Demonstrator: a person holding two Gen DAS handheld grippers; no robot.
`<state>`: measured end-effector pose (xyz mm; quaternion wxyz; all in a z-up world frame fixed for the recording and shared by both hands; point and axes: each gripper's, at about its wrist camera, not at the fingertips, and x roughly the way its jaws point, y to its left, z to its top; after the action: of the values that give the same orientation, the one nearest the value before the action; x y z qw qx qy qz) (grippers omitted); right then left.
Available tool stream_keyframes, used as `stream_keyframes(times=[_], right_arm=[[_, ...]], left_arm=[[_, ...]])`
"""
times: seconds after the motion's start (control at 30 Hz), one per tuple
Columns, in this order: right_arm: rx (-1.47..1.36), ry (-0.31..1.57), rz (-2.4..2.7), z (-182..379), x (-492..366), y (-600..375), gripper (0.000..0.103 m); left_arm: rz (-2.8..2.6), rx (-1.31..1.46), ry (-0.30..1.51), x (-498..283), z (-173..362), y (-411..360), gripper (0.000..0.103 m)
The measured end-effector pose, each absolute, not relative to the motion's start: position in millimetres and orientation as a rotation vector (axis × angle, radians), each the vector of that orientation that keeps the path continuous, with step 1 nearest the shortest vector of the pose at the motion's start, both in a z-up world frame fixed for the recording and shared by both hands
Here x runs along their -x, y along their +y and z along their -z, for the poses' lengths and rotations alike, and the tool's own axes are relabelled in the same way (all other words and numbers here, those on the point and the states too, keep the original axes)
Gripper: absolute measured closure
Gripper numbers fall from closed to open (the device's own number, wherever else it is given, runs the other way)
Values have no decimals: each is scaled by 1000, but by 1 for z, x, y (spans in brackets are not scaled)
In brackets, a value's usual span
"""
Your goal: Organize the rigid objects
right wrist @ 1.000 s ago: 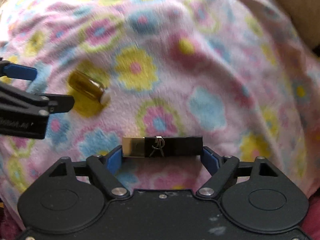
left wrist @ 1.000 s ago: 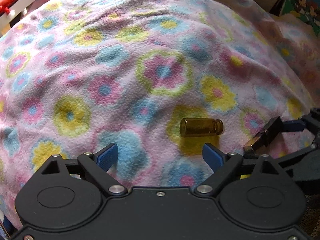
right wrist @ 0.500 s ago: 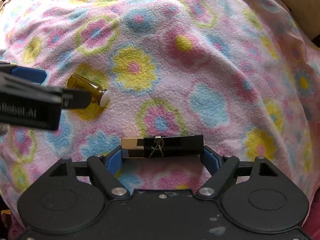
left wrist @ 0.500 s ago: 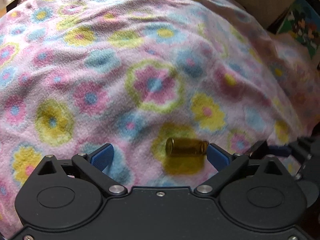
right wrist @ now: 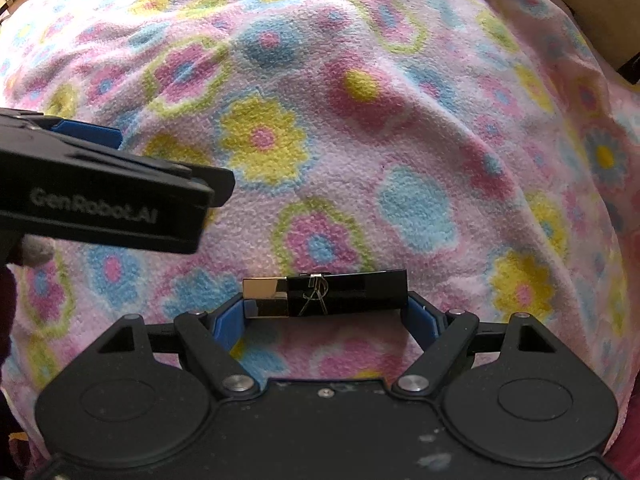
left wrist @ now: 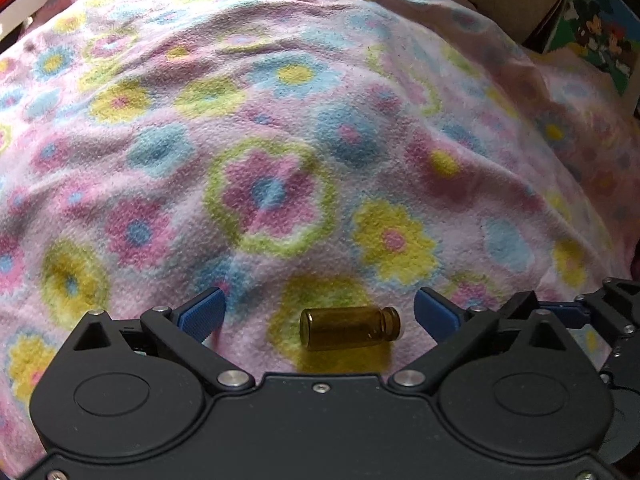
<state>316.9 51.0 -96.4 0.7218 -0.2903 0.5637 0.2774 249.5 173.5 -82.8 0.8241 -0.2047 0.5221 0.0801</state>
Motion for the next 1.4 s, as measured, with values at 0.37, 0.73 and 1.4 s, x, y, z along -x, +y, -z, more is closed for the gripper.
stream_keyframes(times=[0.37,0.73,1.4], right_arm=[[667,1236,-609,95,-312,54,21],[580,1201,-584,66,-299,36,22],[376,1009,-450,36,-202,48,22]], left_arm=[[-175,403,1094,-246,71,175,52],[-268,520,1060,-219,43,209,91],[-302,507,1199,-212,74,210,28]])
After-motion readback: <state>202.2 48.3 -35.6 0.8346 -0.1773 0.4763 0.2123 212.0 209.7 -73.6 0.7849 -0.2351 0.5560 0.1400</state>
